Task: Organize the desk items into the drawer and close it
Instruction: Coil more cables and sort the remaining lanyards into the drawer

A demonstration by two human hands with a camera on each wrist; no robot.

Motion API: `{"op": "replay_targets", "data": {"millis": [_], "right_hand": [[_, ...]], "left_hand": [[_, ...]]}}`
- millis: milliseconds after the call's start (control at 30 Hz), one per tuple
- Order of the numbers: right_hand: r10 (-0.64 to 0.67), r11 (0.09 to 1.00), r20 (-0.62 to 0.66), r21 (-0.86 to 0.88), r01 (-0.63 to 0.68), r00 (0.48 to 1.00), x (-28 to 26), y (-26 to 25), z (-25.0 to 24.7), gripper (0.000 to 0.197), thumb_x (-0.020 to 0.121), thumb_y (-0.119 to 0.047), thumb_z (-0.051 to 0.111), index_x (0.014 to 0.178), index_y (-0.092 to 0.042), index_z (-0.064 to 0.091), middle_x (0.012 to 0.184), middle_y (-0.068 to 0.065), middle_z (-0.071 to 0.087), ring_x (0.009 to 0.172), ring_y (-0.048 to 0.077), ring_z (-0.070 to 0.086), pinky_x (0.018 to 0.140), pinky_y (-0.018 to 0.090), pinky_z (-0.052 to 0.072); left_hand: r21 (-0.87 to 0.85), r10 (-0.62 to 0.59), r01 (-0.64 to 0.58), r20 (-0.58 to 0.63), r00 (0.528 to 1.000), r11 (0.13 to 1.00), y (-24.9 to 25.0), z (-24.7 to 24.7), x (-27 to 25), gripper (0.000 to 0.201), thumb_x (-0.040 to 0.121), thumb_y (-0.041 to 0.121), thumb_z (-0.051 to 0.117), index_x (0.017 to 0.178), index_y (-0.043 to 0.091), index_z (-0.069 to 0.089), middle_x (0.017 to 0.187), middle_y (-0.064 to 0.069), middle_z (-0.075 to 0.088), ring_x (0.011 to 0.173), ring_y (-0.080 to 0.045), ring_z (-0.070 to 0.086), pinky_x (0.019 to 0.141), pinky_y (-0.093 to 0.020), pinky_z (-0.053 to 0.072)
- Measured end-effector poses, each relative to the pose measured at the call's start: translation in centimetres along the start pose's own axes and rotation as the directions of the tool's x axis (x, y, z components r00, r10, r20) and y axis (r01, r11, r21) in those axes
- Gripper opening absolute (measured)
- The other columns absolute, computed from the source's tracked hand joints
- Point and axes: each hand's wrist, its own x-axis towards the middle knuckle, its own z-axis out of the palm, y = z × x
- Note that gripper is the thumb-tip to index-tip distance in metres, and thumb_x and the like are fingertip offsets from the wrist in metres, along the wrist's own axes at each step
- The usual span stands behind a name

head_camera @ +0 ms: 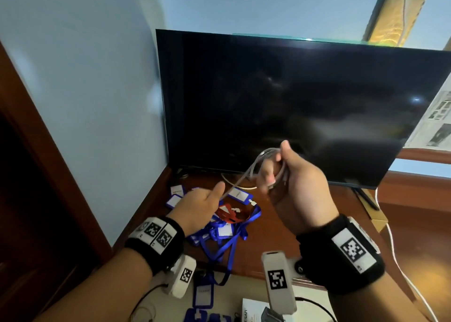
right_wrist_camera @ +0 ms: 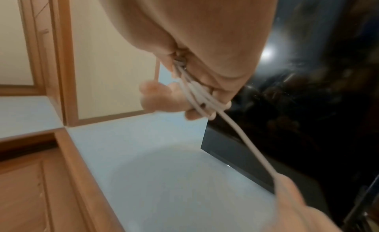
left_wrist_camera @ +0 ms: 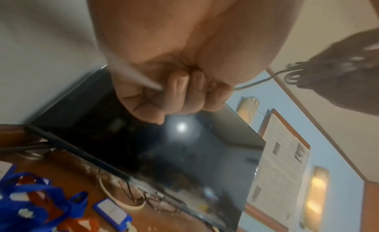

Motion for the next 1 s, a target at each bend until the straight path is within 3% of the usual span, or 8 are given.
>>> {"op": "replay_targets", "data": {"millis": [67, 167, 300, 467, 567, 700, 833, 1000], "right_hand": [[-0.069, 0.997, -0.084, 0.015, 0.07, 0.994, 0.7, -0.5, -0.7, 0.041, 0.111, -0.034, 0.034, 0.092, -0.003, 0.053, 0.082, 0.025, 0.073, 0.08, 0.034, 0.075, 0.094, 0.041, 0.055], [-0.195, 0.972, -0.158, -0.16, 0.17, 0.968, 1.8, 0.0, -2.3, 0.04, 0.112, -0.033, 0.035, 0.115, 0.005, 0.046, 0.111, 0.017, 0.076, 0.115, 0.025, 0.071, 0.114, 0.043, 0.04], [-0.293, 0.662, -0.12, -0.741, 0.11, 0.949, 1.9, 1.9, -4.0, 0.028, 0.11, -0.03, 0.04, 0.103, -0.004, 0.047, 0.092, -0.01, 0.07, 0.089, -0.012, 0.065, 0.077, 0.006, 0.043], [0.066, 0.438, -0.095, -0.892, -0.114, 0.993, 0.8, 4.9, -4.6, 0.037, 0.107, -0.039, 0.045, 0.091, -0.006, 0.048, 0.059, -0.002, 0.061, 0.046, 0.007, 0.054, 0.048, 0.018, 0.042], [0.241, 0.579, -0.011, -0.8, -0.154, 0.97, -0.4, 5.8, -3.7, 0.046, 0.107, -0.045, 0.042, 0.087, -0.004, 0.054, 0.052, -0.008, 0.045, 0.042, 0.007, 0.038, 0.045, 0.019, 0.033], [0.328, 0.793, 0.091, -0.568, -0.222, 0.94, -1.4, 5.6, -2.5, 0.049, 0.104, -0.05, 0.041, 0.083, -0.009, 0.058, 0.055, 0.001, 0.029, 0.047, 0.014, 0.023, 0.048, 0.026, 0.02], [0.275, 0.908, 0.125, -0.361, -0.215, 0.953, -1.3, 5.8, -2.0, 0.043, 0.103, -0.043, 0.048, 0.083, -0.007, 0.058, 0.052, 0.001, 0.028, 0.048, 0.017, 0.019, 0.062, 0.045, 0.011], [0.233, 0.96, 0.005, -0.161, -0.229, 0.972, -0.8, 6.4, -2.2, 0.041, 0.104, -0.043, 0.046, 0.084, -0.009, 0.057, 0.052, 0.004, 0.033, 0.043, 0.017, 0.025, 0.059, 0.033, 0.038]], "left_hand": [[0.064, -0.014, 0.007, 0.109, 0.994, 0.998, -0.1, 1.3, -1.5, 0.066, 0.104, 0.065, 0.034, 0.055, 0.021, 0.04, 0.049, 0.008, 0.038, 0.046, -0.012, 0.038, 0.061, -0.036, 0.037], [0.176, 0.021, -0.054, 0.184, 0.983, 0.983, 1.6, 1.7, -3.9, 0.059, 0.107, 0.06, 0.031, 0.062, 0.024, 0.041, 0.052, 0.008, 0.043, 0.05, -0.008, 0.041, 0.06, -0.033, 0.037], [0.308, 0.177, -0.218, 0.158, 0.972, 0.926, 4.7, -0.1, -5.6, 0.056, 0.109, 0.052, 0.034, 0.062, 0.024, 0.044, 0.056, 0.002, 0.043, 0.052, -0.01, 0.043, 0.059, -0.03, 0.036], [0.536, 0.517, -0.41, -0.058, 0.854, 0.738, 5.9, -3.4, -4.7, 0.059, 0.107, 0.056, 0.034, 0.055, 0.029, 0.036, 0.051, 0.007, 0.04, 0.05, -0.009, 0.043, 0.068, -0.032, 0.033], [0.637, 0.564, -0.359, -0.147, 0.812, 0.683, 5.5, -4.6, -3.1, 0.058, 0.105, 0.059, 0.028, 0.056, 0.03, 0.036, 0.054, 0.01, 0.039, 0.057, -0.01, 0.043, 0.07, -0.036, 0.039], [0.594, 0.422, -0.275, -0.12, 0.899, 0.756, 3.9, -4.6, -2.1, 0.059, 0.104, 0.062, 0.021, 0.056, 0.03, 0.035, 0.062, 0.009, 0.042, 0.068, -0.017, 0.048, 0.08, -0.042, 0.045], [0.17, 0.22, -0.205, -0.074, 0.973, 0.964, 2.1, -2.5, -2.8, 0.067, 0.103, 0.061, 0.033, 0.064, 0.01, 0.053, 0.063, -0.009, 0.054, 0.062, -0.019, 0.054, 0.069, -0.048, 0.047], [-0.174, 0.152, -0.168, -0.101, 0.983, 0.97, 1.2, -0.5, -4.3, 0.049, 0.104, 0.052, 0.046, 0.08, 0.012, 0.06, 0.068, -0.007, 0.059, 0.065, -0.024, 0.056, 0.072, -0.047, 0.051]]}}
